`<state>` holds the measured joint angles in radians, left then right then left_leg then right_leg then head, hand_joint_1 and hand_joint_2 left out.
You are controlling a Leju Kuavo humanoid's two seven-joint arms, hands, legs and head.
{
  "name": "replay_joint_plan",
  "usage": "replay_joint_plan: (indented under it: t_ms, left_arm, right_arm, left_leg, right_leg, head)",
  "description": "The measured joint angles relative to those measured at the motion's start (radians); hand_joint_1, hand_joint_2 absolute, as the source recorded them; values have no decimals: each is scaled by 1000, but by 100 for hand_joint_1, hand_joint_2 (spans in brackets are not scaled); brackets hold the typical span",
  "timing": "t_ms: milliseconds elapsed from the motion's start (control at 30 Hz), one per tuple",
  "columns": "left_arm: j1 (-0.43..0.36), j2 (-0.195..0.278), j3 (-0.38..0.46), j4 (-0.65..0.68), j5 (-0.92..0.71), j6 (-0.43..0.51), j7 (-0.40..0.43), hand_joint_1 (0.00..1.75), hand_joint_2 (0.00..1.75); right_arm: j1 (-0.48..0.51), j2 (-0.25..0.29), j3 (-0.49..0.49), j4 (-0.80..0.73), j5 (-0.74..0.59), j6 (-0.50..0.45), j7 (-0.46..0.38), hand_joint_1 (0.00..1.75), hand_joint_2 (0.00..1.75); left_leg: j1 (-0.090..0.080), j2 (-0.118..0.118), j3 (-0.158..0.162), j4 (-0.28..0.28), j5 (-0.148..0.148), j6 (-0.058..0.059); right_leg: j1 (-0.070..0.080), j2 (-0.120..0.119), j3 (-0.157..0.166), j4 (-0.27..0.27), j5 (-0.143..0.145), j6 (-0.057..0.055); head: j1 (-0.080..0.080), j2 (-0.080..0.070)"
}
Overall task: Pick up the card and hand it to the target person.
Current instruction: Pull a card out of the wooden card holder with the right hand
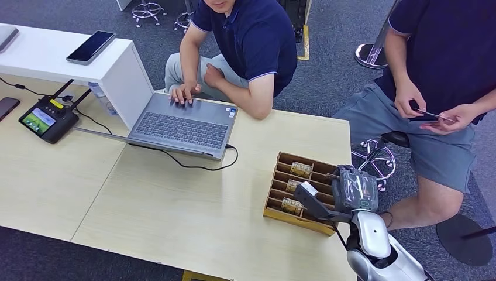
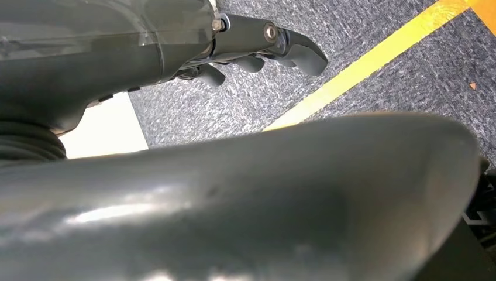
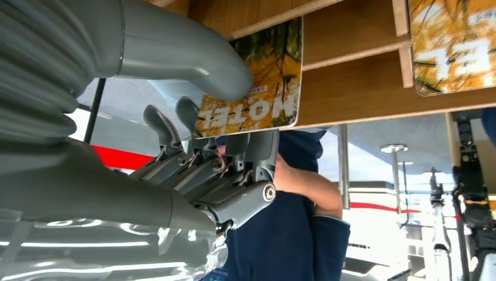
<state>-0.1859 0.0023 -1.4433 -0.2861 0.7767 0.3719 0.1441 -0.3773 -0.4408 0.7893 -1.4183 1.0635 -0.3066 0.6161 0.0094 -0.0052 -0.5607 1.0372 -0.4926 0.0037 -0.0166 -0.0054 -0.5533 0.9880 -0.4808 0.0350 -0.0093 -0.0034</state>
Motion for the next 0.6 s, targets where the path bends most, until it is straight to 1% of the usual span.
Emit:
replay_joint_plan:
  t_ms: [133,333,600]
  left_arm:
    - [0,0,0,0,0,0,-1,0,0]
    - [0,0,0,0,0,1,-3,0,0]
    - [-1,0,-1,0,-5,19,-12,0,0]
  right_arm:
    - [1,0,0,0,1,-16,-1,147,175]
    - [1,0,-1,0,-4,-33,-2,156,175]
    - [3,0,-1,0,-7,-43,-4,155,175]
  left_leg:
    - [0,0,0,0,0,0]
    - [0,0,0,0,0,0]
    - [0,0,0,0,0,0]
  right_leg:
    - [0,0,0,0,0,0]
    - [0,0,0,0,0,0]
    - [0,0,0,0,0,0]
  head:
    - [0,0]
    - [0,0]
    - [0,0]
